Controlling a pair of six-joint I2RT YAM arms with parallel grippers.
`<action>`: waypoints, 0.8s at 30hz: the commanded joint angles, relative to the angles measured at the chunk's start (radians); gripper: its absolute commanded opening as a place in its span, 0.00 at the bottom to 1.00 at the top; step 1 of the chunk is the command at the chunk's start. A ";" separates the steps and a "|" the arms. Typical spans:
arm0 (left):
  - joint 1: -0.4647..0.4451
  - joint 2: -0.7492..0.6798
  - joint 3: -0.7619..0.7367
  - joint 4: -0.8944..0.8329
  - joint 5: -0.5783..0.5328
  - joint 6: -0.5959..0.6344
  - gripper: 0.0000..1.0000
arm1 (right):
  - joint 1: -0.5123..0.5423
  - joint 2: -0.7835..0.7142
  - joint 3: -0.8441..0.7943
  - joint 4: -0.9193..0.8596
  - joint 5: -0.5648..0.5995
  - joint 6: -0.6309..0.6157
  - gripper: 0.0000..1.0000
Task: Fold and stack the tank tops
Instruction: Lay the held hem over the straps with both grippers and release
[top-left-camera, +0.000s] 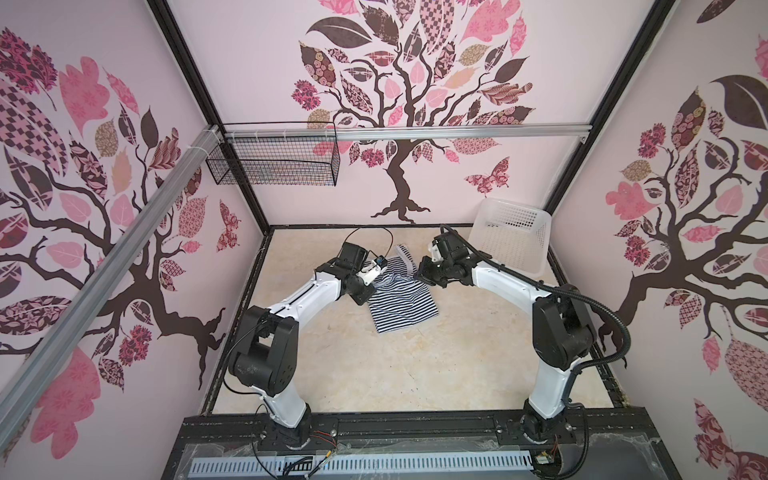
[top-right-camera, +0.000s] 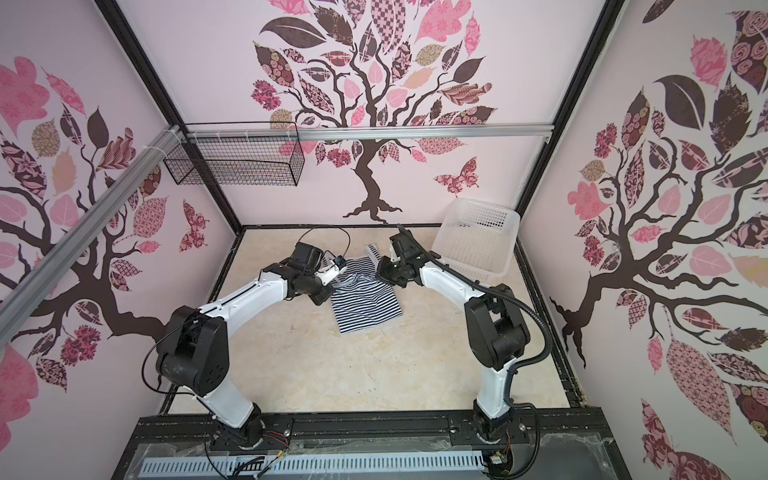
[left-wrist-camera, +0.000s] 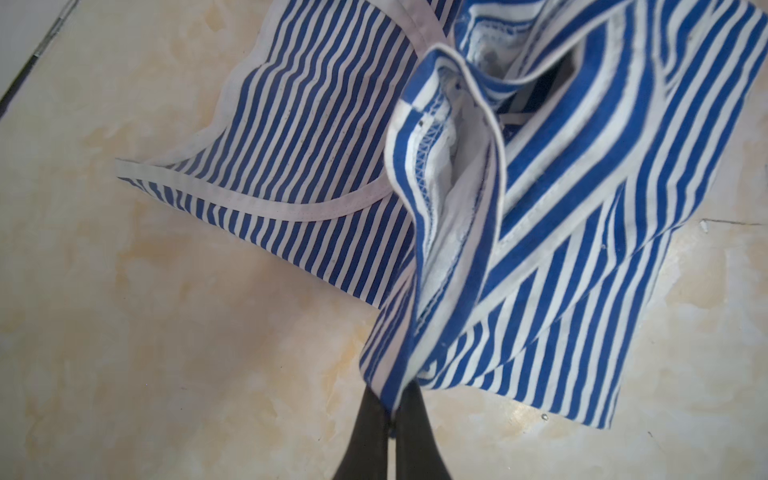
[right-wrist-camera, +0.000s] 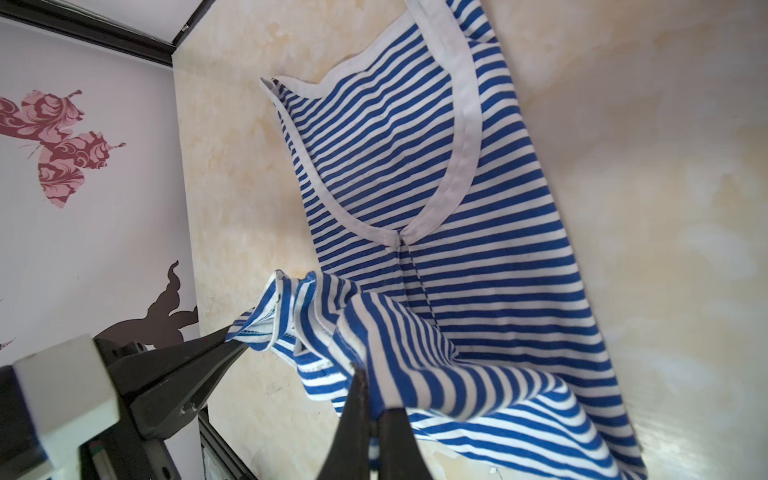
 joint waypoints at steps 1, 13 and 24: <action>0.002 0.034 0.042 0.016 0.005 0.008 0.00 | -0.022 0.068 0.076 0.005 -0.044 -0.015 0.00; 0.019 0.148 0.110 0.020 -0.049 -0.028 0.00 | -0.060 0.230 0.216 0.001 -0.090 -0.017 0.00; 0.028 0.191 0.100 0.074 -0.081 -0.042 0.13 | -0.081 0.301 0.249 0.009 -0.088 -0.012 0.00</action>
